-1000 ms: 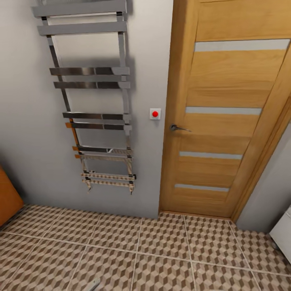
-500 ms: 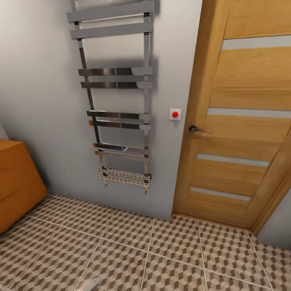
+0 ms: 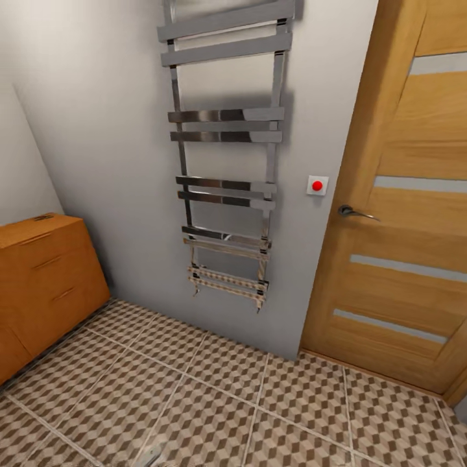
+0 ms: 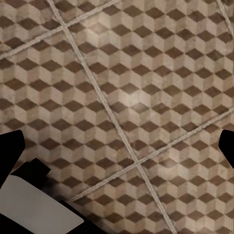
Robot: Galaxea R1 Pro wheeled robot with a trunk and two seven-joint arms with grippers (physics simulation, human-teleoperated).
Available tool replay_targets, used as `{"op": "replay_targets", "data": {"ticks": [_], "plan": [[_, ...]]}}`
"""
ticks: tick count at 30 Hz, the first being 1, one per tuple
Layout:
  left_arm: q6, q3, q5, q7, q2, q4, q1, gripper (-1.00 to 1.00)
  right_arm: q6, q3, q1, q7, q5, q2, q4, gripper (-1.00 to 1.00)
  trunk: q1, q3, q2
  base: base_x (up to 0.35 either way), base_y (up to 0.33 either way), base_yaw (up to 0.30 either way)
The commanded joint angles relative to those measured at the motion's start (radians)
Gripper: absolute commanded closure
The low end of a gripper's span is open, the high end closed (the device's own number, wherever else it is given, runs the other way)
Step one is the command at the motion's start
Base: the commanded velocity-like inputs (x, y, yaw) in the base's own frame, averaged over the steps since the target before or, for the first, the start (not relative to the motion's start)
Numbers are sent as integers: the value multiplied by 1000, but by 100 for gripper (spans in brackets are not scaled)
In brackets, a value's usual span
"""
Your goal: Take the four mousetraps from the cabinet in the bathroom and place them on the bathroom floor. Make sure all four end up on the same floor surface, and ensure that at least two of them are either under or directly next to the same bathroom sink.
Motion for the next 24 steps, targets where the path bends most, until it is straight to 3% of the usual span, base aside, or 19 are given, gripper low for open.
{"op": "replay_targets", "data": {"ticks": [1,12,24], "plan": [[-2,-8,6,5,0,0,-1,-100,-8,8,-2,-3,-8,0,-5,-100,0,-1,-1,0,0,283],[-1,-8,6,5,0,0,-1,-100,-7,8,-2,-5,-7,2,-5,-100,0,-1,-1,0,-34,283],[-1,-8,6,5,1,1,-1,-100,-6,8,-2,-13,-7,2,-7,-100,0,-1,-1,126,-203,280]]}}
